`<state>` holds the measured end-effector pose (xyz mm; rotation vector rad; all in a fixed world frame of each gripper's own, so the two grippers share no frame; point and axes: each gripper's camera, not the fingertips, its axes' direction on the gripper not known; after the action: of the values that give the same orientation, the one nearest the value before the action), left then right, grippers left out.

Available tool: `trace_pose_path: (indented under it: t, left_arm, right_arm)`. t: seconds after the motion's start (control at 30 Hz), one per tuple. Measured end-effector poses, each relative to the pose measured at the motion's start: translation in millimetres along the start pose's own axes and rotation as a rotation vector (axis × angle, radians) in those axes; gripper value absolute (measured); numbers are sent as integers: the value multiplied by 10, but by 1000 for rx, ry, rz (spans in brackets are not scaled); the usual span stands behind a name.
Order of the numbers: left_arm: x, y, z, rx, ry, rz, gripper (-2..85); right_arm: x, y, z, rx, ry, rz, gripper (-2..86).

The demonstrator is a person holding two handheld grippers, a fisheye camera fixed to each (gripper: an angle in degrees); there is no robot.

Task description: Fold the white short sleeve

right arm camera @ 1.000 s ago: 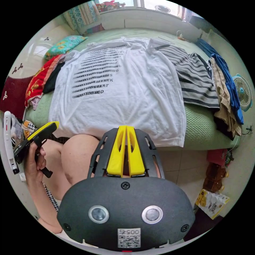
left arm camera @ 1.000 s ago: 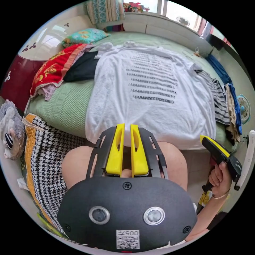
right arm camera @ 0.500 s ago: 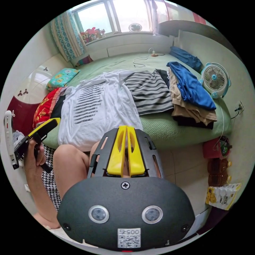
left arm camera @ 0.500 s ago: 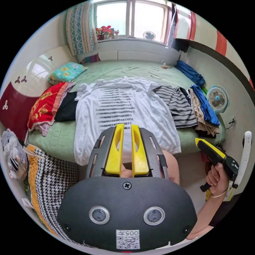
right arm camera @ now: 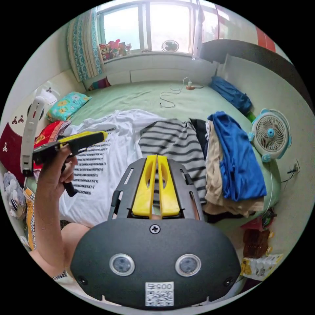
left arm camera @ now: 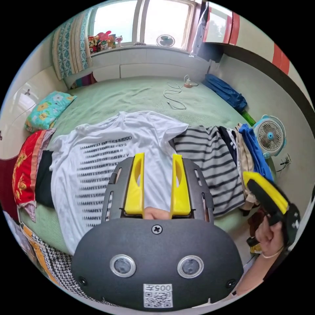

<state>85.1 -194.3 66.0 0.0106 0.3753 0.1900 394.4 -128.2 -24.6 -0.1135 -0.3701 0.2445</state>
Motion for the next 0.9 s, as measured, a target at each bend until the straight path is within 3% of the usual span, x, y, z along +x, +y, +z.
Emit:
trace_pose_path:
  t: [0.1, 0.2, 0.33, 0.5, 0.7, 0.9]
  left_arm:
    - [-122, 32, 470, -13, 61, -45, 134]
    - [-191, -33, 827, -54, 171, -84, 129]
    - [-36, -323, 1230, 2, 14, 32, 129]
    - [-202, -392, 1776, -6, 268, -48, 132]
    - [-111, -474, 2251, -28, 224, -14, 130]
    - [-92, -514, 2602, -29, 265, -46, 130]
  right_arm:
    - [-3, -809, 127, 68, 6, -130, 49]
    - [8, -1597, 514, 18, -14, -222, 101]
    - [114, -2289, 1123, -112, -25, -254, 119]
    - [549, -2923, 1846, -285, -177, -85, 115]
    - [857, -3468, 2396, -492, -217, 16, 84]
    - [1031, -3892, 2631, -557, -246, 96, 76]
